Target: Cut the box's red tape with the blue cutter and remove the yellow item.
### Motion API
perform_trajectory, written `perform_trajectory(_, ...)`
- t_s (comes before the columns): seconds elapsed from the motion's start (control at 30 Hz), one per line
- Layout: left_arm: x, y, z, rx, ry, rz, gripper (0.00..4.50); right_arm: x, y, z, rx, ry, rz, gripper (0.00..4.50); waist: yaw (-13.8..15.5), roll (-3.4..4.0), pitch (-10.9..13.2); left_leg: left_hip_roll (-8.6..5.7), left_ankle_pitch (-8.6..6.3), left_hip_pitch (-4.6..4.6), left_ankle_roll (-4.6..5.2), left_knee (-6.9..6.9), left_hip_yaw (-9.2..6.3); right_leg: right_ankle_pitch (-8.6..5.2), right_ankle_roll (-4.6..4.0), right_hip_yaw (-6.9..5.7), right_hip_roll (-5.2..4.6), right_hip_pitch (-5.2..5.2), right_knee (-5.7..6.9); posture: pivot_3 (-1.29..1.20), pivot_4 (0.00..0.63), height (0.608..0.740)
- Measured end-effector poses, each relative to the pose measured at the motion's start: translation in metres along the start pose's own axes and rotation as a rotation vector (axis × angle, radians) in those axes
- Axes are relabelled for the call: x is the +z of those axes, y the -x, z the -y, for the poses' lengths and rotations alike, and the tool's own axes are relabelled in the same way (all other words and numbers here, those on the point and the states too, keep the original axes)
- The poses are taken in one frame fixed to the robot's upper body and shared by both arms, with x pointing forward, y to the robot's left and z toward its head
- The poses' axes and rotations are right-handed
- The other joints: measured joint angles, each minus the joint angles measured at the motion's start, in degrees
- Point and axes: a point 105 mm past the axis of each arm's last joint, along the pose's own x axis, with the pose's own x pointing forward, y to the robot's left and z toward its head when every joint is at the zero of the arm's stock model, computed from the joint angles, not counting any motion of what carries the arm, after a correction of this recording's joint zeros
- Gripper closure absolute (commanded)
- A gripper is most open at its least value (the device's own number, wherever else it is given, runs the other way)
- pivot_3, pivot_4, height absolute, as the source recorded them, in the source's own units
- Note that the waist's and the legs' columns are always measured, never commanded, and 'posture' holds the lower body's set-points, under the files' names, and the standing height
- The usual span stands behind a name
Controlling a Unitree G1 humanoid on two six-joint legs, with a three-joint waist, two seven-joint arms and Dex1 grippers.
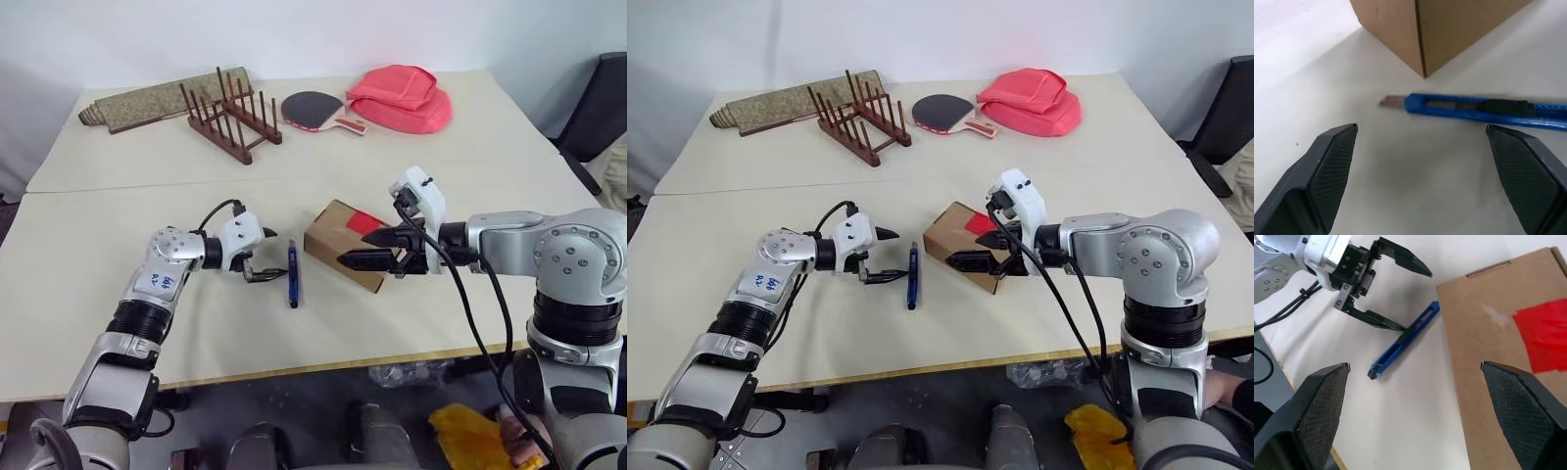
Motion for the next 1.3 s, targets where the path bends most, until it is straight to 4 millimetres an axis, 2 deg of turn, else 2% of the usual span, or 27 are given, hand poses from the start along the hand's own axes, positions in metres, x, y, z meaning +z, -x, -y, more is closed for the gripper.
perform_trajectory(0.17,-0.003,0.005,0.0,0.012,-0.008,-0.014,0.03,0.001,0.0,0.0,0.004,0.001,0.0,0.0,-0.47,0.0,-0.01,0.01,0.0,0.06,0.0,0.04,0.04,0.0,-0.01,0.12,0.0,0.0,0.1,0.0,0.15,0.74)
perform_trajectory(0.3,-0.006,0.016,-0.001,0.027,0.001,-0.018,0.03,0.004,0.001,0.0,0.0,0.01,0.005,0.0,-1.12,0.0,-0.01,0.03,0.0,0.29,0.0,0.03,0.05,-0.02,-0.04,0.36,0.0,0.0,0.28,0.0,0.15,0.74)
perform_trajectory(0.43,-0.005,0.017,0.0,0.008,0.044,0.005,0.03,0.003,0.001,0.0,0.001,0.009,0.001,0.0,-0.85,-0.01,-0.01,0.04,-0.01,0.23,0.02,0.07,0.08,-0.02,-0.05,0.39,0.0,-0.04,0.3,0.0,0.15,0.74)
perform_trajectory(0.53,0.007,0.008,-0.003,-0.007,0.07,0.048,0.03,0.002,-0.001,0.0,0.002,0.012,-0.01,0.0,-0.42,-0.03,0.01,0.0,0.0,-0.13,0.02,0.19,0.16,-0.02,-0.04,0.38,0.0,-0.26,0.3,0.0,0.15,0.74)
perform_trajectory(0.7,0.03,-0.004,-0.023,0.005,0.059,0.107,0.03,0.003,-0.002,0.0,0.004,0.012,-0.017,0.0,0.46,-0.06,0.02,-0.03,0.0,-0.17,0.02,0.15,0.2,-0.02,-0.03,0.38,0.01,-0.3,0.26,0.0,0.15,0.74)
perform_trajectory(0.83,0.034,-0.013,-0.022,-0.034,0.101,0.143,0.03,0.003,-0.001,0.001,-0.004,0.01,-0.014,0.0,0.42,-0.11,0.05,-0.03,0.0,-0.23,0.02,0.11,0.2,-0.01,-0.03,0.36,0.02,-0.36,0.26,0.0,0.15,0.74)
perform_trajectory(1.03,0.031,-0.018,-0.031,-0.015,0.094,0.11,0.03,0.002,0.001,0.002,-0.013,0.011,-0.011,0.0,0.41,-0.14,0.07,-0.04,0.0,-0.21,0.03,0.13,0.2,-0.01,-0.03,0.39,0.02,-0.35,0.26,0.0,0.15,0.74)
perform_trajectory(1.17,0.028,-0.033,-0.027,-0.034,0.102,0.097,0.03,0.002,0.002,0.003,-0.019,0.01,-0.005,0.0,0.54,-0.17,0.09,-0.04,0.0,-0.25,0.03,0.15,0.19,-0.01,-0.03,0.38,0.02,-0.35,0.26,0.0,0.15,0.74)
perform_trajectory(1.3,0.029,-0.04,-0.025,-0.054,0.071,0.082,0.03,0.002,0.003,0.004,-0.021,0.007,-0.001,0.0,0.49,-0.19,0.1,-0.05,0.0,-0.25,0.03,0.14,0.19,-0.01,-0.03,0.38,0.02,-0.36,0.24,0.0,0.15,0.74)
